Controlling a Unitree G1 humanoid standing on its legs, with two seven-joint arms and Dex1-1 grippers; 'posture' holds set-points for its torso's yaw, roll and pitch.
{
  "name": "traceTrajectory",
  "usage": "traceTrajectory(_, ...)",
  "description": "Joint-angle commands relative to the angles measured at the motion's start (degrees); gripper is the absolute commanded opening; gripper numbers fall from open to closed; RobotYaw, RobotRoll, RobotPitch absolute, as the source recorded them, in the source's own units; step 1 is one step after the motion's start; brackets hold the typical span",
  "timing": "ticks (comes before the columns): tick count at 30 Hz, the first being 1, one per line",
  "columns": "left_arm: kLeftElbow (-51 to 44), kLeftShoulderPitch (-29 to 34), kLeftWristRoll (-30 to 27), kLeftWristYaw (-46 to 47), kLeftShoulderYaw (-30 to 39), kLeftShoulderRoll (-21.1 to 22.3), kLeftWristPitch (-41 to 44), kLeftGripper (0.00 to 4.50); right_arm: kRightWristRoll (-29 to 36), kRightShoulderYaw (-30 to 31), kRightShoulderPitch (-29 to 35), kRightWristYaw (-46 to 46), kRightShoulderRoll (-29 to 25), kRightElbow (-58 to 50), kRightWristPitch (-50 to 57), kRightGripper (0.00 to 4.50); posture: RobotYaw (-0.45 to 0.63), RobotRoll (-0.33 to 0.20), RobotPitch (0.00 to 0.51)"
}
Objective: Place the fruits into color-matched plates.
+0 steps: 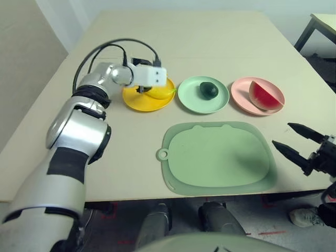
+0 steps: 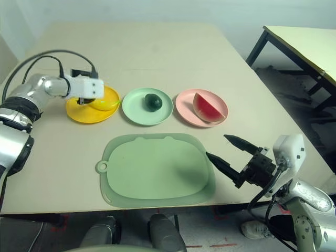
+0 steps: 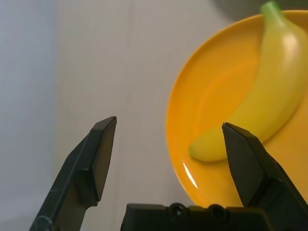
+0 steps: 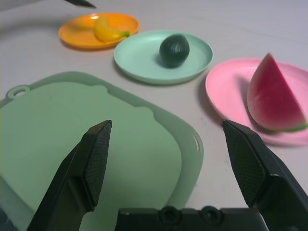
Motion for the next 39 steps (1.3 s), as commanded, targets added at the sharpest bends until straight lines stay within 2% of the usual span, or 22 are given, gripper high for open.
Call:
traceTrajectory(1, -3.8, 6.07, -12.47, -7.68, 10.0, 1.07, 3.0, 4.47, 0.19, -1.34, -0.7, -0.04, -0.77, 0.59, -0.23, 4.5, -0.18, 0.0, 0.108)
traceTrajectory(3, -8.88, 10.41, -20.31, -11.01, 16.35, 1.02, 7.07, 4.47, 0.32, -2.52, -1.85, -0.9, -1.05, 2.71, 0.1, 4.5, -0.17, 0.0, 0.108)
traceTrajectory(6, -21.19, 19.24, -28.76, -11.05, 23.26, 0.62, 14.05, 4.47, -0.43, -4.61, -4.02, -2.88, -1.16, 8.22, -0.04, 4.5, -0.13, 0.0, 0.109)
traceTrajectory(10, -43.42, 34.66, -37.25, -4.81, 30.4, -2.74, 23.38, 4.47, -2.93, -6.52, -6.66, -6.34, -0.12, 18.7, -2.06, 4.5, -0.1, 0.0, 0.114)
traceTrajectory(14, -58.27, 46.31, -41.14, 3.47, 34.82, -7.15, 29.84, 4.47, -7.08, -5.97, -9.79, -7.17, 0.54, 30.26, -8.43, 4.5, -0.09, 0.0, 0.117)
traceTrajectory(20, -69.18, 57.77, -41.4, 10.04, 34.96, -12.12, 32.72, 4.47, -11.9, -5.52, -19.21, -8.0, -1.86, 50.69, -18.36, 4.5, -0.05, 0.0, 0.119)
traceTrajectory(24, -71.56, 61.24, -40.54, 12.57, 34.4, -12.62, 35.49, 4.47, -14.07, -4.84, -25.67, -8.2, -4.18, 61.49, -22.76, 4.5, -0.02, 0.0, 0.124)
traceTrajectory(28, -72.05, 62.71, -37.52, 13.94, 32.24, -11.29, 37.64, 4.47, -15.38, -4.14, -30.87, -8.45, -5.72, 68.54, -25.22, 4.5, 0.03, 0.0, 0.146)
traceTrajectory(30, -72.64, 63.0, -35.59, 14.62, 30.54, -11.22, 37.88, 4.47, -15.99, -3.64, -32.71, -8.41, -6.11, 71.75, -26.51, 4.5, 0.04, 0.0, 0.139)
traceTrajectory(34, -73.42, 63.77, -34.97, 15.27, 29.82, -11.49, 38.36, 4.47, -16.29, -3.33, -33.62, -8.24, -5.83, 74.23, -28.43, 4.5, 0.02, 0.0, 0.137)
traceTrajectory(39, -71.62, 62.75, -35.05, 15.49, 29.65, -11.24, 38.84, 4.47, -16.09, -3.16, -31.84, -7.76, -4.9, 73.01, -28.97, 4.5, 0.01, 0.0, 0.146)
